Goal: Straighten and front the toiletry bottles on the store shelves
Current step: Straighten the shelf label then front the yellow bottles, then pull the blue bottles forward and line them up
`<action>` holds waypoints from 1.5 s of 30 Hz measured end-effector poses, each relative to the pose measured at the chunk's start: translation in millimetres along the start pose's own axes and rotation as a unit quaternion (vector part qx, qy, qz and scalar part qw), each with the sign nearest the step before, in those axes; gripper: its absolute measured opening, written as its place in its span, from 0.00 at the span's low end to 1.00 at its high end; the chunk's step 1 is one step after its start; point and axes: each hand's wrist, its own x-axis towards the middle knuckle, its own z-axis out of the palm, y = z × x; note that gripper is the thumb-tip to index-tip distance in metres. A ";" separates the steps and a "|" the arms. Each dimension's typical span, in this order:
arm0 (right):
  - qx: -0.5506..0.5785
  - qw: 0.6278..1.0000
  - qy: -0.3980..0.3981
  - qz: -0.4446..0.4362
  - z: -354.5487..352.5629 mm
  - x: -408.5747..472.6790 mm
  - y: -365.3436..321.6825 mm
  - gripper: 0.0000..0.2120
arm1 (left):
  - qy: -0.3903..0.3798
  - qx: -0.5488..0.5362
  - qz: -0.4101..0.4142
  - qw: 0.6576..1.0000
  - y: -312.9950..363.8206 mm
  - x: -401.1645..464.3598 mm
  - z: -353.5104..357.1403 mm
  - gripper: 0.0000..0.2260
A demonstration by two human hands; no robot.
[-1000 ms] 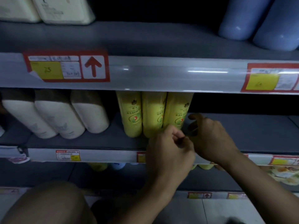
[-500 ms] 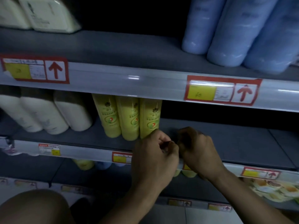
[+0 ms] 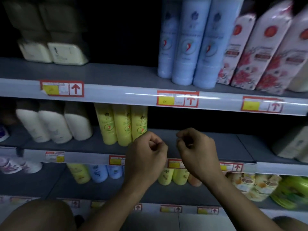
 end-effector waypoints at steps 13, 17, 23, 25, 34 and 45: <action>0.085 0.987 0.120 -0.061 -111.5 33.1 -70.4 0.05 | 0.070 0.020 0.145 0.987 107.3 26.0 -40.3 0.06; 0.058 0.991 0.113 -0.035 -125.5 62.9 -72.8 0.17 | 0.062 0.033 0.148 0.986 132.9 58.7 -44.0 0.04; 0.016 0.992 0.128 -0.008 -116.8 111.8 -66.2 0.34 | 0.045 0.047 0.168 0.984 147.8 119.3 -24.0 0.22; 0.007 0.989 0.148 0.006 -109.4 124.7 -62.3 0.37 | 0.048 0.058 0.162 0.984 148.8 134.6 -14.7 0.27; -0.001 0.986 0.169 0.009 -82.9 138.7 -52.2 0.37 | 0.110 -0.024 0.176 0.978 137.5 153.9 10.5 0.22; 0.063 0.980 0.187 -0.019 -87.9 135.2 -50.4 0.25 | 0.098 0.005 0.164 0.982 147.0 157.5 5.4 0.18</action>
